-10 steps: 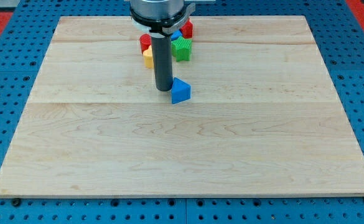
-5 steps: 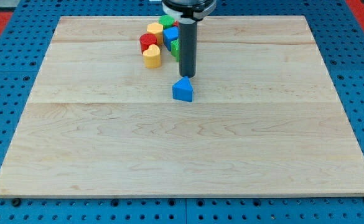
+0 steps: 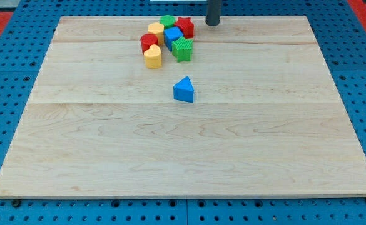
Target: Push the green star to the left side of the blue triangle
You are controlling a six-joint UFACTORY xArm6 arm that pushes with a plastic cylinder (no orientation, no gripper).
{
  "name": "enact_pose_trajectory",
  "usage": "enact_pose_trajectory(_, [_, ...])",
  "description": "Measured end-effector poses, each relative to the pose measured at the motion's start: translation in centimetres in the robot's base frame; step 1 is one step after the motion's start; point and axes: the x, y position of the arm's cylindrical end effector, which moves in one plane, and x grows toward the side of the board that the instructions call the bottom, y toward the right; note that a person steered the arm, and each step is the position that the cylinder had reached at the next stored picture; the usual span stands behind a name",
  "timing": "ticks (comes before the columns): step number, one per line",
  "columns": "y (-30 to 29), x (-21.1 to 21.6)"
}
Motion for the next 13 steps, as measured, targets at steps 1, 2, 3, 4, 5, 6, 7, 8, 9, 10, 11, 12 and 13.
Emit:
enact_pose_trajectory(1, [-0.3,-0.1])
enact_pose_trajectory(2, [-4.5,-0.4])
enact_pose_trajectory(3, [-8.8,-0.4])
enact_pose_trajectory(4, [-9.2,-0.1])
enact_pose_trajectory(5, [-8.9,1.7])
enact_pose_trajectory(6, [-8.9,4.5])
enact_pose_trajectory(7, [-7.5,5.5])
enact_pose_trajectory(8, [-5.7,7.6])
enact_pose_trajectory(9, [-5.7,10.8])
enact_pose_trajectory(10, [-5.1,11.7])
enact_pose_trajectory(11, [-5.4,14.7])
enact_pose_trajectory(12, [-8.5,16.0])
enact_pose_trajectory(13, [-9.0,16.1])
